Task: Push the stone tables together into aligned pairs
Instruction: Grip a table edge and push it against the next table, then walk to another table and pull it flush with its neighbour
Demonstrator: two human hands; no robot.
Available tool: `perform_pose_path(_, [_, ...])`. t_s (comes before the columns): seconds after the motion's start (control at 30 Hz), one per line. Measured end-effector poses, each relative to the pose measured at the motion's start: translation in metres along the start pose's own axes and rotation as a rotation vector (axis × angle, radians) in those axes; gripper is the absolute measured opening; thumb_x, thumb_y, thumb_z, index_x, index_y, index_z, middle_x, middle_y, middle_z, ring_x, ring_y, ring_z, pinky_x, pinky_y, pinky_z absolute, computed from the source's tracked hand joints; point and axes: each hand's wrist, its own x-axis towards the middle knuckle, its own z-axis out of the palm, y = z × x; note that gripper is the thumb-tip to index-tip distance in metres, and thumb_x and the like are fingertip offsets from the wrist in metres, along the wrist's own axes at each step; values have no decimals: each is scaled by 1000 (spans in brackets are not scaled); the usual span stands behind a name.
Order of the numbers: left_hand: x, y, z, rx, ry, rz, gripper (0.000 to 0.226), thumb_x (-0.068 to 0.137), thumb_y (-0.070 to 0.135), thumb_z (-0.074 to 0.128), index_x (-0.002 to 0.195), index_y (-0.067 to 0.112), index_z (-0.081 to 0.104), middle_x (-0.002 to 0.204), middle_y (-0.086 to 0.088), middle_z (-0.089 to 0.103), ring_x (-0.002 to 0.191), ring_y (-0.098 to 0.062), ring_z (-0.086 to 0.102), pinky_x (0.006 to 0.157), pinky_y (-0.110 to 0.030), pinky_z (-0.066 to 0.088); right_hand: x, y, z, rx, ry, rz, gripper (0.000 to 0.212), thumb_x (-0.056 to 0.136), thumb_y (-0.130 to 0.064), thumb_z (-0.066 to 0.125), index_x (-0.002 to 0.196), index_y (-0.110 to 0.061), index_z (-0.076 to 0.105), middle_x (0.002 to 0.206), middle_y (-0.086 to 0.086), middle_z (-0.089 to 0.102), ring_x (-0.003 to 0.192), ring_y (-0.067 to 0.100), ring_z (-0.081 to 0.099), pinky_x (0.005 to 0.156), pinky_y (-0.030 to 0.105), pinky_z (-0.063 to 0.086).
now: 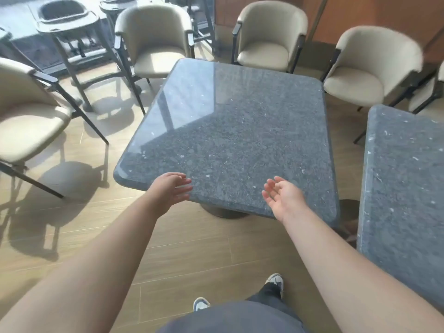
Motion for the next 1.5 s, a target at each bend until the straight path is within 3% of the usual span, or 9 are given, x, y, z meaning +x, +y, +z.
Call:
perform_pose_path(0.23, [-41, 120, -109, 44, 162, 294, 22, 99, 0, 38, 107, 8, 57, 109, -16, 66, 98, -31, 68, 95, -48, 54, -63, -28, 152, -49, -279, -202, 32, 93, 5, 32, 102, -14, 57, 85, 5, 63, 77, 18, 62, 72, 33, 53])
perform_pose_path(0.37, [-51, 176, -151, -38, 234, 440, 27, 99, -2, 36, 119, 4, 54, 106, -14, 65, 94, -28, 67, 85, -44, 56, -87, -34, 230, -72, -384, -279, 32, 94, 5, 33, 105, -13, 57, 86, 6, 63, 79, 19, 62, 72, 33, 53])
perform_pose_path(0.57, [-44, 249, -202, -138, 266, 619, 24, 101, -1, 37, 117, 4, 54, 104, -14, 66, 94, -28, 69, 77, -39, 57, -108, -38, 338, -96, -565, -439, 28, 97, 0, 37, 104, -13, 61, 94, 9, 65, 91, 22, 64, 88, 38, 56])
perform_pose_path(0.87, [-7, 362, -315, -149, 380, 805, 22, 102, 3, 39, 116, 5, 56, 105, -14, 68, 95, -27, 68, 76, -34, 57, -123, -22, 534, -54, -771, -529, 29, 95, 1, 39, 111, -11, 60, 91, 9, 64, 89, 24, 62, 88, 41, 54])
perform_pose_path(1.07, [34, 406, -406, -197, 410, 874, 22, 101, 6, 40, 114, 9, 57, 105, -11, 68, 97, -24, 70, 87, -40, 58, -135, 21, 648, -168, -816, -578, 28, 96, 0, 40, 111, -11, 60, 90, 5, 66, 86, 20, 63, 83, 36, 55])
perform_pose_path(1.2, [76, 434, -464, -214, 398, 893, 22, 100, 5, 40, 112, 10, 58, 102, -9, 70, 94, -22, 70, 85, -40, 57, -130, 53, 720, -194, -807, -626, 30, 95, 1, 39, 115, -9, 60, 90, 6, 66, 86, 19, 62, 85, 37, 56])
perform_pose_path(1.37, [132, 491, -537, -211, 319, 918, 23, 101, 4, 39, 111, 11, 58, 100, -6, 71, 91, -18, 71, 82, -35, 57, -127, 78, 811, -144, -759, -727, 30, 95, 2, 40, 112, -10, 62, 91, 7, 67, 84, 18, 65, 81, 32, 57])
perform_pose_path(1.5, [173, 548, -568, -184, 207, 930, 24, 101, 2, 38, 118, 5, 56, 106, -10, 69, 94, -21, 70, 84, -36, 58, -123, 79, 864, -128, -673, -801, 28, 96, 0, 41, 108, -12, 63, 93, 8, 66, 88, 19, 65, 85, 37, 57])
